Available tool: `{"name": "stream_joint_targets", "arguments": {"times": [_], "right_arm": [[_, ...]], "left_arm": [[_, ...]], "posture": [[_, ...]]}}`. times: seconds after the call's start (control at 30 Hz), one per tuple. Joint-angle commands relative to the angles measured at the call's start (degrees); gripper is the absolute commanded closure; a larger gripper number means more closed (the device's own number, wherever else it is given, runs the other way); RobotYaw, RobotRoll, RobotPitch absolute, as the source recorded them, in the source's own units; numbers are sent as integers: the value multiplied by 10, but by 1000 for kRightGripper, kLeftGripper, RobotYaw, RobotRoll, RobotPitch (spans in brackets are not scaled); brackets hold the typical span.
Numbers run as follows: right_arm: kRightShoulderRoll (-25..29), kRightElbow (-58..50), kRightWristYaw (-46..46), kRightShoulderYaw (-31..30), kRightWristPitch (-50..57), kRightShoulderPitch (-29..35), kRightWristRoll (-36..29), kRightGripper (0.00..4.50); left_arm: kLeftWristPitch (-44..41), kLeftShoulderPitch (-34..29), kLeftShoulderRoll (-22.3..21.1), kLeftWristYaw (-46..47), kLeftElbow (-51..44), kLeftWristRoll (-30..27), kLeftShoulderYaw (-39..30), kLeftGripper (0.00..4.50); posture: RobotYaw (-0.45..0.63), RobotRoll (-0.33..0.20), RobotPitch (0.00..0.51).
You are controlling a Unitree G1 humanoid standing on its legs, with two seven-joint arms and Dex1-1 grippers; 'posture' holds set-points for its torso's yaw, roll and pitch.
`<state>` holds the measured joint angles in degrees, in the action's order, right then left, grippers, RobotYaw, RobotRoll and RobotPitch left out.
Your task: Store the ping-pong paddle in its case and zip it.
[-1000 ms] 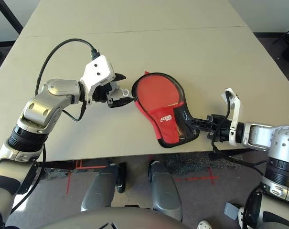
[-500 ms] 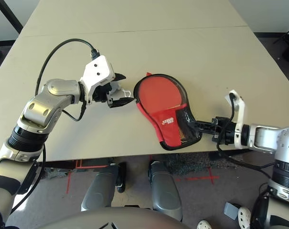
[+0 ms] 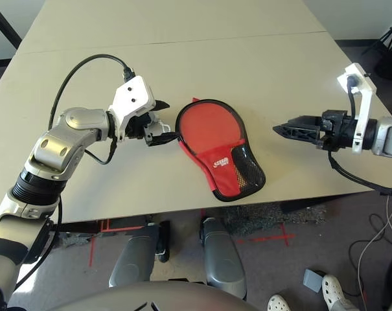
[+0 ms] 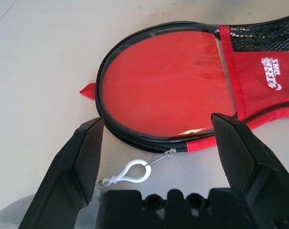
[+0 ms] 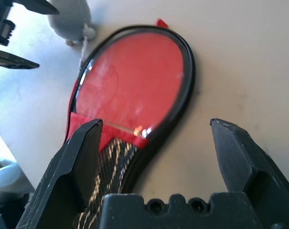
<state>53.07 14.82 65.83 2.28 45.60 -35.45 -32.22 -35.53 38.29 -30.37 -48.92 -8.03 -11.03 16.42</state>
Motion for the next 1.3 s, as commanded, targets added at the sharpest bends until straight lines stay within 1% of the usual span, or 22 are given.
{"name": "stream_joint_targets", "arguments": {"times": [0.03,0.2,0.4,0.57,0.7,0.87,1.03,1.23,1.3], "right_arm": [[-22,33,32,-42,-73,-21,49,29],[-62,99,78,-98,-187,-56,125,29],[-104,193,110,-117,-263,-100,175,29],[-142,257,109,-134,-335,-112,228,29],[-156,270,115,-143,-355,-104,252,29],[-162,282,123,-153,-368,-91,278,29],[-167,288,123,-158,-381,-82,296,29],[-174,283,116,-157,-379,-75,303,29],[-174,281,113,-156,-381,-72,306,29]], "left_arm": [[-3,1,-6,-5,-3,6,2,0],[-8,-3,-11,-3,-9,5,-2,0],[-15,-6,-16,0,-15,2,-7,0],[-23,-8,-15,4,-22,-2,-13,0],[-35,-4,-10,11,-26,-11,-28,0],[-42,2,-12,14,-22,-15,-47,0],[-59,19,-10,36,-4,-16,-78,0],[-70,45,-23,73,55,9,-93,0],[-80,56,-19,88,79,10,-101,0]], "posture": [[32,0,188],[49,0,192],[57,0,194],[61,0,200],[64,0,200],[71,0,197],[69,0,197],[62,0,200],[62,0,200]]}}
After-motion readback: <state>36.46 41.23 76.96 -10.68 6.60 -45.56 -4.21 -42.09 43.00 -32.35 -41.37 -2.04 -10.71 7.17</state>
